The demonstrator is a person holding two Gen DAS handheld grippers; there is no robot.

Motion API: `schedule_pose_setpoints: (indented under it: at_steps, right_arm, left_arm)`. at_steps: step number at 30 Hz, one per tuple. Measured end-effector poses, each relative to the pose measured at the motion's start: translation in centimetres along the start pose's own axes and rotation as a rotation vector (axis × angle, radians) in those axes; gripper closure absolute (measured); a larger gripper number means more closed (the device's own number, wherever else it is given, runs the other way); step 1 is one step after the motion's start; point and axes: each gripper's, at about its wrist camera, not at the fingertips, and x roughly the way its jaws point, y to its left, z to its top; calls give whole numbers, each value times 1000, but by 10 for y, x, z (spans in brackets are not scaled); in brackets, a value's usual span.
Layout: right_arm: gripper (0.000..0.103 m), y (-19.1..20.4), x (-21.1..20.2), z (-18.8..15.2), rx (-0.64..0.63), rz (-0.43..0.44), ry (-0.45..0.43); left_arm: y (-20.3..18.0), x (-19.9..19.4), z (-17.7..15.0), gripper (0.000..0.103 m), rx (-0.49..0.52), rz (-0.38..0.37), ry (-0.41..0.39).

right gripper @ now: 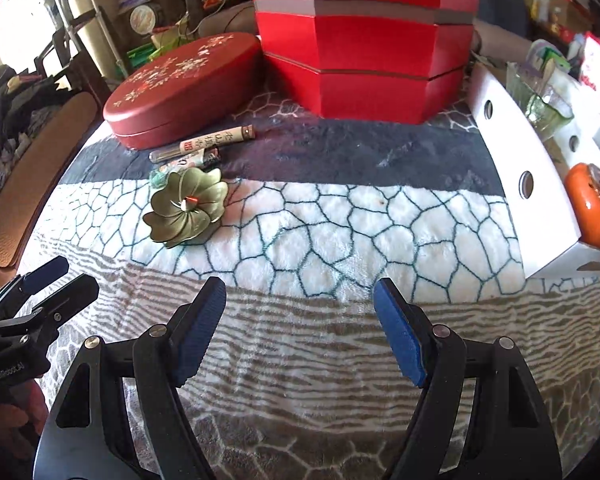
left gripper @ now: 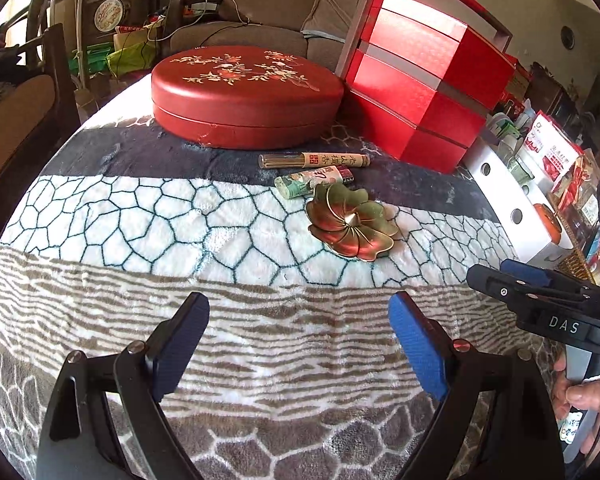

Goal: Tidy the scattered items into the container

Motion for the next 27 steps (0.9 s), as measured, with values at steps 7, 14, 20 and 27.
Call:
schedule_pose_setpoints:
  at_steps: [7,14,20,27]
  right_arm:
    - [29,-28,-1,-10,12,-92,-28]
    - [29,-66,-4,-21,78,-112,-32]
    - [27,-87,-5,-28,92,-118,-47]
    - [18,-97,0,-36,60,-132,-66]
  left_arm:
    - [-26,11,-7,11,70,-3,12]
    - [-48,18,-7,11,75,-10,17]
    - [-60,29,-8,11,57,8,15]
    - [-69,44,-13,10,95,78,11]
